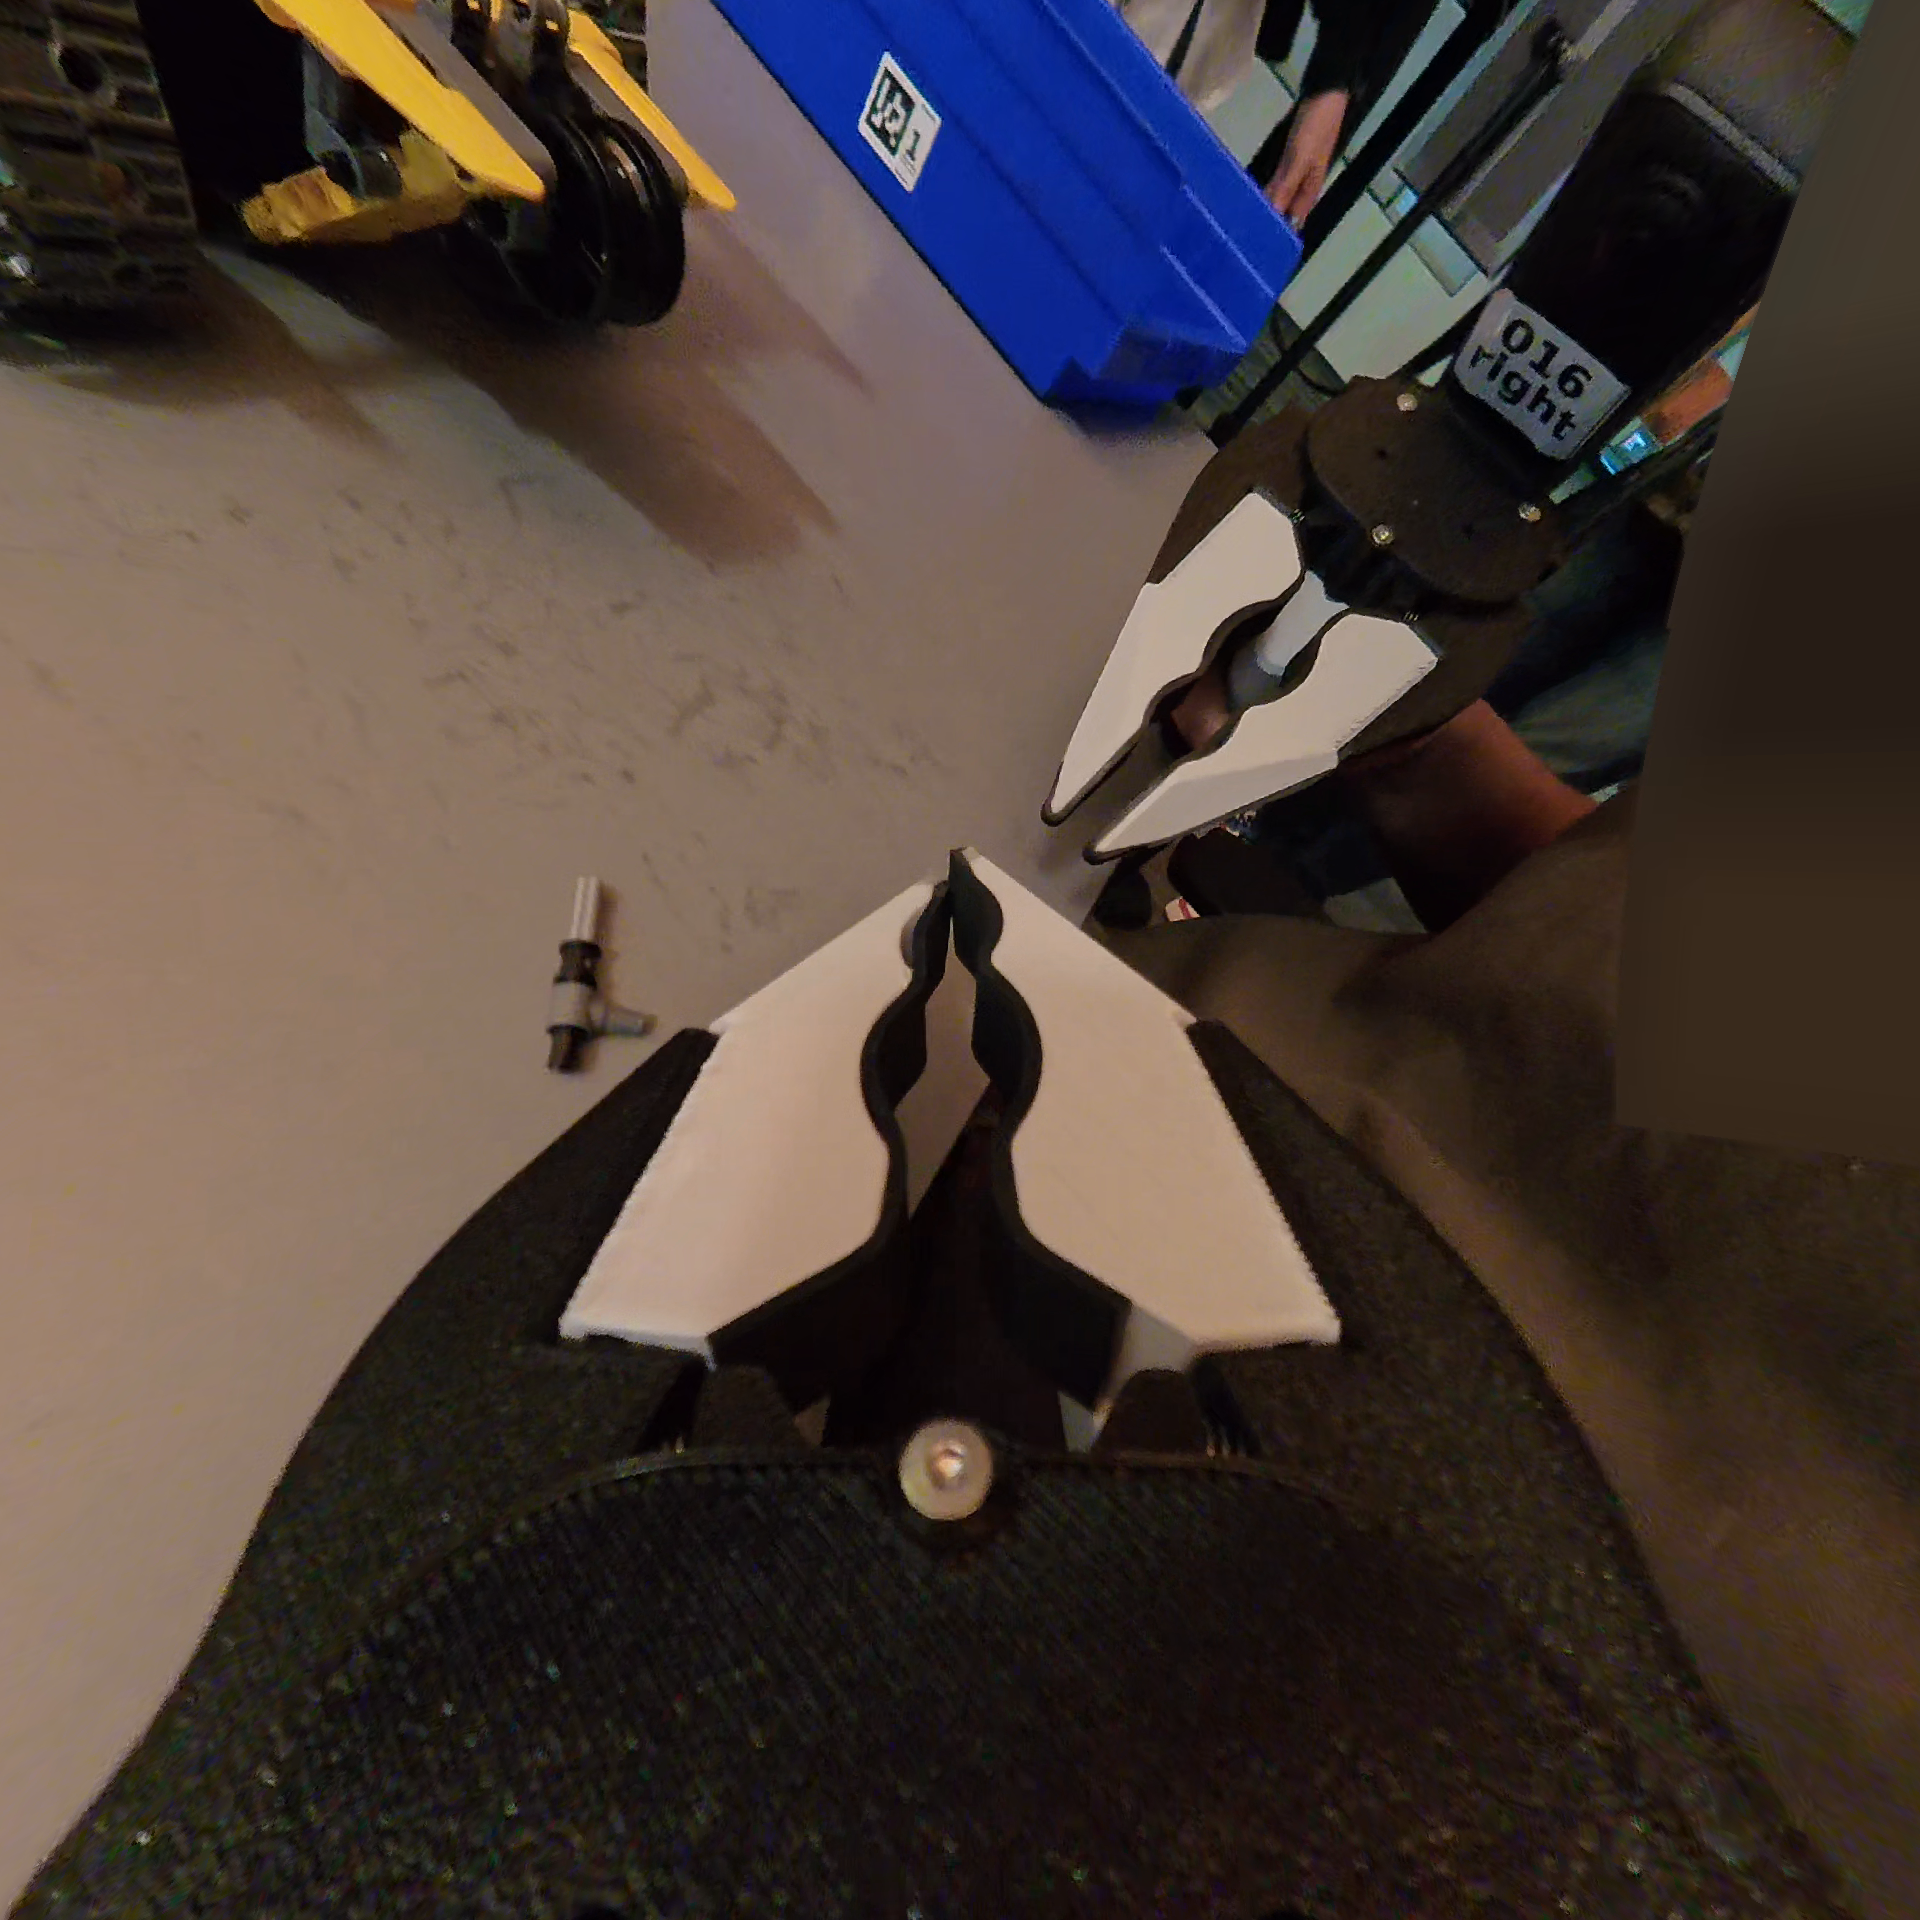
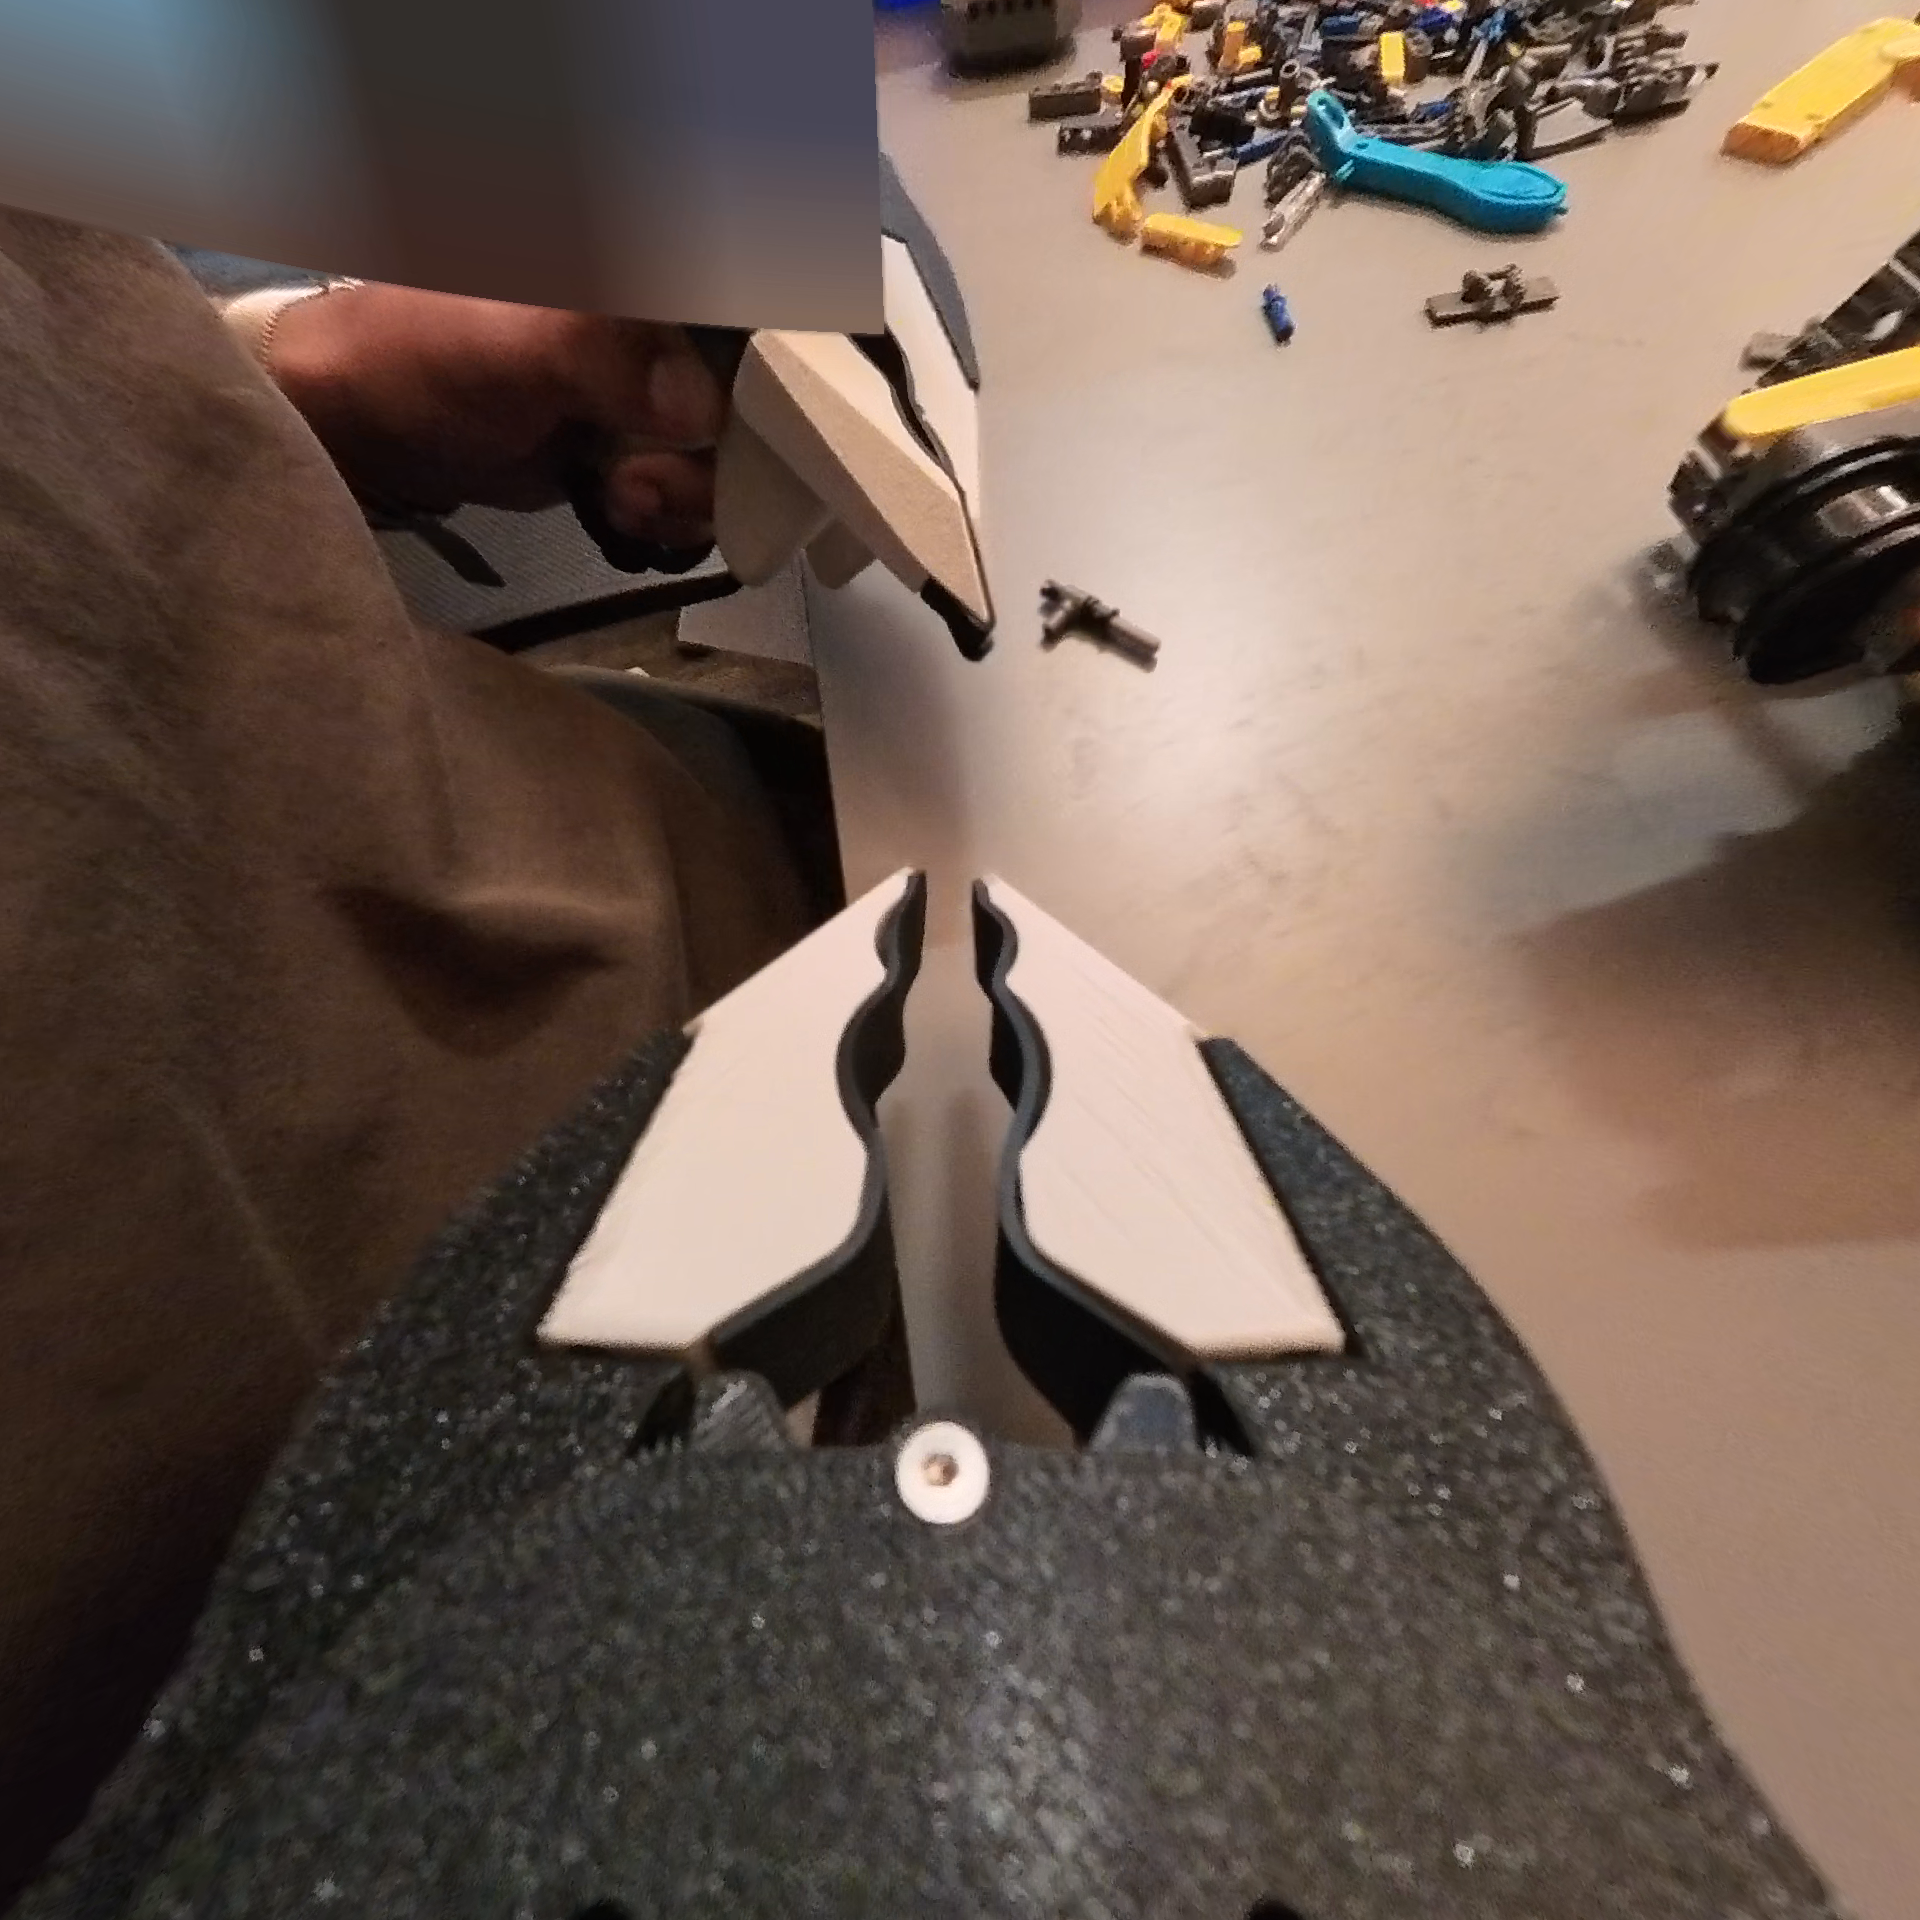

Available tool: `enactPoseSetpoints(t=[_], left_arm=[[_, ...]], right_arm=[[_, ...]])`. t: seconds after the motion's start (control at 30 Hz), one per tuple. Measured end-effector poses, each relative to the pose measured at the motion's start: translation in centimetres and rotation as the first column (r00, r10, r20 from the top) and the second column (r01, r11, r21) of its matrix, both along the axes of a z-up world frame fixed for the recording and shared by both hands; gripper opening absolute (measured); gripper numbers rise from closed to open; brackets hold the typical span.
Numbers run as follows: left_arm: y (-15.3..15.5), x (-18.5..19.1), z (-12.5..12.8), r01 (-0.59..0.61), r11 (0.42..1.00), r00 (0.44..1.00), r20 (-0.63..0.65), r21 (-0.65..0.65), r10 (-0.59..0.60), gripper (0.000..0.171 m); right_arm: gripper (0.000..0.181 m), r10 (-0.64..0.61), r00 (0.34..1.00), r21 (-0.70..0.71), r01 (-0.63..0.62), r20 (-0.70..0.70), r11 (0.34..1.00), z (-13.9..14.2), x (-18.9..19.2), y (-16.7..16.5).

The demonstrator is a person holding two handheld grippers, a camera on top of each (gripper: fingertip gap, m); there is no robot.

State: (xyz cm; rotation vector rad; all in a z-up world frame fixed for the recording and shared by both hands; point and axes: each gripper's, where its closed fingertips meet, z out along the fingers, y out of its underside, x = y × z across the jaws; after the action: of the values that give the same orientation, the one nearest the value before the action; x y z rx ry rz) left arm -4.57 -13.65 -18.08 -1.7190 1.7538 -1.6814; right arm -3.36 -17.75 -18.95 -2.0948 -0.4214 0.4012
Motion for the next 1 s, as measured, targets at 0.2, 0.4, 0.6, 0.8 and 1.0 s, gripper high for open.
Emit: enactPoseSetpoints(t=[0.2, 0.4, 0.6, 0.8, 1.0], left_arm=[[-1.0, -2.2, 0.5, -0.020, 1.000, 0.999, 0.039, -0.008, 0.020, 0.000], [-4.7, -6.6, -0.7, 0.041, 0.999, 0.999, 0.017, 0.006, -0.041, 0.004], [-7.8, -10.8, -2.6, -0.010, 0.999, 1.000, -0.020, 0.046, 0.011, 0.008], [-9.6, -14.2, -2.7, -0.069, 0.998, 0.997, -0.015, -0.002, 0.069, 0.011], [-10.7, -16.1, -3.0, -0.097, 0.995, 0.995, -0.009, -0.023, 0.097, 0.012]], right_arm=[[0.009, -0.003, 1.000, -0.003, 0.003, -0.020, 1.000, -0.1, -1.7, -2.0], [0.012, 0.097, 0.991, -0.084, -0.105, -0.095, 0.991, -1.7, -7.0, -5.3], [0.019, 0.121, 0.960, -0.230, -0.181, -0.251, 0.956, -4.9, -13.1, -7.3], [0.031, 0.220, 0.940, -0.320, -0.298, -0.259, 0.899, -7.0, -17.3, -9.8], [0.016, 0.252, 0.931, -0.339, -0.334, -0.264, 0.879, -7.3, -18.7, -11.0]])
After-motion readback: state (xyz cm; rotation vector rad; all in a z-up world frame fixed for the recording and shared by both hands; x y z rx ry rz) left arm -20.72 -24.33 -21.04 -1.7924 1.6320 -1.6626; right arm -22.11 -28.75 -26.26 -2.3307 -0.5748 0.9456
